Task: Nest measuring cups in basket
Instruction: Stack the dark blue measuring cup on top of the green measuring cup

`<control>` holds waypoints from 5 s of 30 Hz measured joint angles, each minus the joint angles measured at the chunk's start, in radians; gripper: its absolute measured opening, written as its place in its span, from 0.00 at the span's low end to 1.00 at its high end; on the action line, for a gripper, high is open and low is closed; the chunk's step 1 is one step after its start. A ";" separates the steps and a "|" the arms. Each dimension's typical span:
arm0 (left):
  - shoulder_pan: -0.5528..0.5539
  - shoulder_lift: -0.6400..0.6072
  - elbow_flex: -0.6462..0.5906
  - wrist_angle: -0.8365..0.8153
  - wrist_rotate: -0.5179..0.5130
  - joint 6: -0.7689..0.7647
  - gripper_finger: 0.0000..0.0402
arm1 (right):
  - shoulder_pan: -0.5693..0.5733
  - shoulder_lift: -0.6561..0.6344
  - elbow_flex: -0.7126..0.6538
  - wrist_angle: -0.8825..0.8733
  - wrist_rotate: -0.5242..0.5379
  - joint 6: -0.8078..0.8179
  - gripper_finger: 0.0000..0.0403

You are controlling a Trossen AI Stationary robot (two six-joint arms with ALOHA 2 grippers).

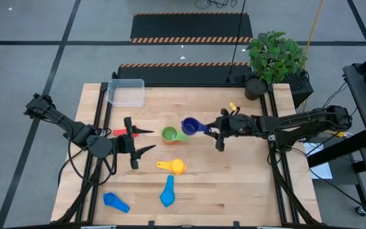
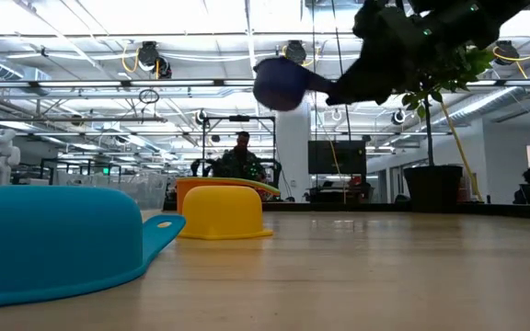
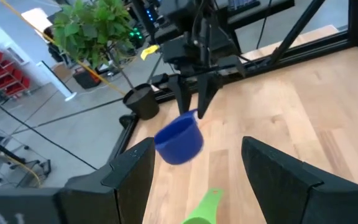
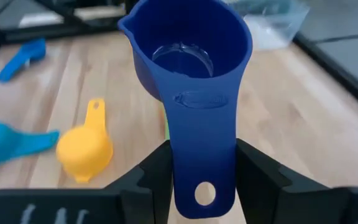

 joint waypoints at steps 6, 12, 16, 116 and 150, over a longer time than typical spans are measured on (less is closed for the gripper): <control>0.000 0.000 0.000 0.000 -0.005 0.020 0.61 | -0.004 0.000 0.001 0.105 0.103 -0.019 0.32; 0.000 0.000 0.000 0.001 -0.047 0.042 0.61 | -0.003 0.047 0.002 0.240 0.115 -0.025 0.32; 0.000 0.000 0.000 0.002 -0.049 0.047 0.61 | 0.000 0.132 0.002 0.394 0.120 0.011 0.32; 0.000 0.000 0.000 0.002 -0.048 0.046 0.61 | -0.025 0.618 0.373 -0.013 0.011 -0.042 0.40; 0.001 0.000 0.000 0.002 -0.047 0.046 0.61 | -0.022 0.618 0.373 -0.044 -0.039 0.004 0.62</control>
